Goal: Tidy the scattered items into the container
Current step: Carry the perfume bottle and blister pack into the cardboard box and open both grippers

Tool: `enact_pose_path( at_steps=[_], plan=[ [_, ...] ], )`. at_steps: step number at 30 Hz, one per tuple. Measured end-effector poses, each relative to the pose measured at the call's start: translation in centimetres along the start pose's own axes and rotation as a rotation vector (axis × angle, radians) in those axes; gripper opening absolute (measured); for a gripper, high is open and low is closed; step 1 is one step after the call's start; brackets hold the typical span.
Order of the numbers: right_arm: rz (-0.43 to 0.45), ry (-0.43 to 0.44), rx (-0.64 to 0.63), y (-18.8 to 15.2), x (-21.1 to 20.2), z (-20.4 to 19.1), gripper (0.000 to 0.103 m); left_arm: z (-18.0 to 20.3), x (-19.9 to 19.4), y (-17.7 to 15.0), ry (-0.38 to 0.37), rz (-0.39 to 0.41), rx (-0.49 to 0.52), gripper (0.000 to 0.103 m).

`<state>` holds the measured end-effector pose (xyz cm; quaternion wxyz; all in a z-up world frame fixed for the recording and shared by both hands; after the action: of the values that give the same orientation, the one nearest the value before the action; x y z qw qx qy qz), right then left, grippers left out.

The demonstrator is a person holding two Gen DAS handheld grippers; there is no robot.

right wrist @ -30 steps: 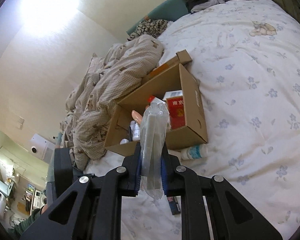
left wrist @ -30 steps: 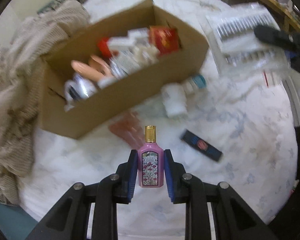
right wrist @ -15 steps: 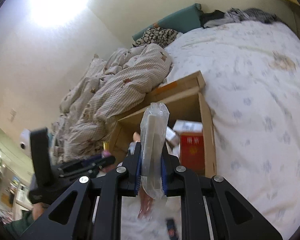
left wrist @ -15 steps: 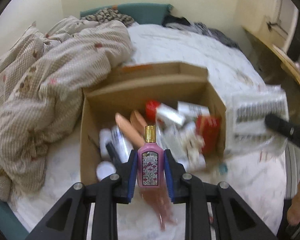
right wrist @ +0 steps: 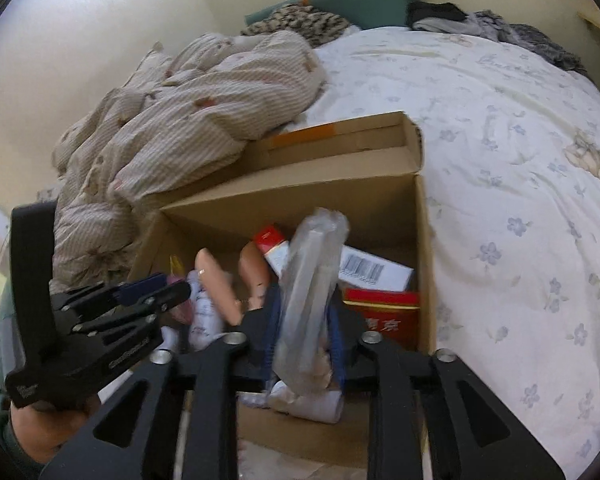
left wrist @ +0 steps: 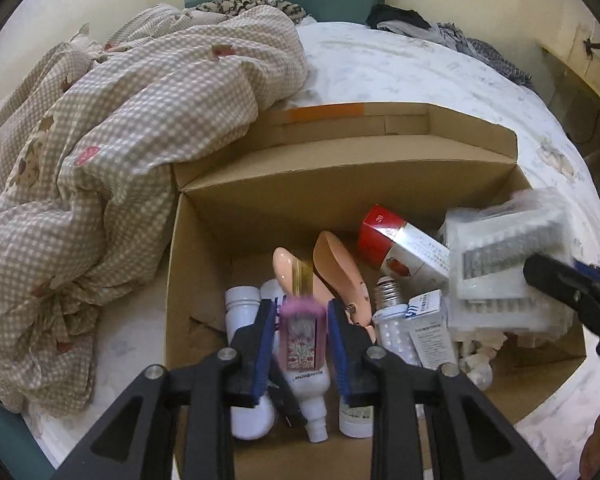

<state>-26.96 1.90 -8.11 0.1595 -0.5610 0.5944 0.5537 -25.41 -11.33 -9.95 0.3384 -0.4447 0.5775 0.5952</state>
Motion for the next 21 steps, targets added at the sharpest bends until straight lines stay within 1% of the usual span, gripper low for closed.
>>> enact_pose_path(
  at_steps=[1, 2, 3, 5, 10, 12, 16, 19, 21],
  plan=[
    [0.007, 0.005, 0.015, 0.1, -0.2, 0.2, 0.048, -0.1, -0.1, 0.1, 0.015, 0.004, -0.004, 0.061],
    [0.014, 0.011, 0.031, 0.2, -0.4, 0.5, 0.054, -0.3, -0.3, 0.1, 0.02, 0.015, -0.009, 0.069],
    [0.031, 0.028, 0.047, 0.2, -0.9, 0.6, 0.059, -0.3, -0.8, 0.2, 0.015, 0.031, -0.014, 0.072],
    [0.062, 0.059, 0.028, 0.3, -2.1, 0.3, 0.059, -0.4, -1.6, 0.3, 0.0, 0.053, -0.021, 0.072],
    [0.093, 0.064, -0.063, -0.5, -5.2, -1.5, 0.059, 0.3, -4.3, -0.2, -0.036, 0.084, 0.0, 0.072],
    [0.103, 0.078, -0.069, -1.3, -7.0, -1.9, 0.059, 0.8, -5.6, -0.7, -0.054, 0.099, 0.015, 0.072],
    [0.086, 0.115, -0.039, -3.6, -9.7, -1.8, 0.059, 1.6, -8.5, -2.8, -0.094, 0.121, 0.041, 0.072],
    [0.051, 0.136, 0.012, -5.9, -11.1, -1.4, 0.059, 2.5, -10.6, -4.9, -0.151, 0.125, 0.058, 0.072],
    [0.016, 0.159, 0.054, -7.9, -11.7, -0.9, 0.059, 3.0, -11.2, -6.0, -0.179, 0.122, 0.067, 0.072]
  ],
)
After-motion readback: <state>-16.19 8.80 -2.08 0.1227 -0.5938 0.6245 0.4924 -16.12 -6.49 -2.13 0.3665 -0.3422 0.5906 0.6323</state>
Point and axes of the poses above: each gripper's, at about its wrist camera, not at the fingertips, and x roughly the way its jaws point, z to its right, y to its top, the point moved 6 cm from there along x, roughly the way its jaws point, and after that the axes turned 5 degrees about -z, right-handed, at the moved point
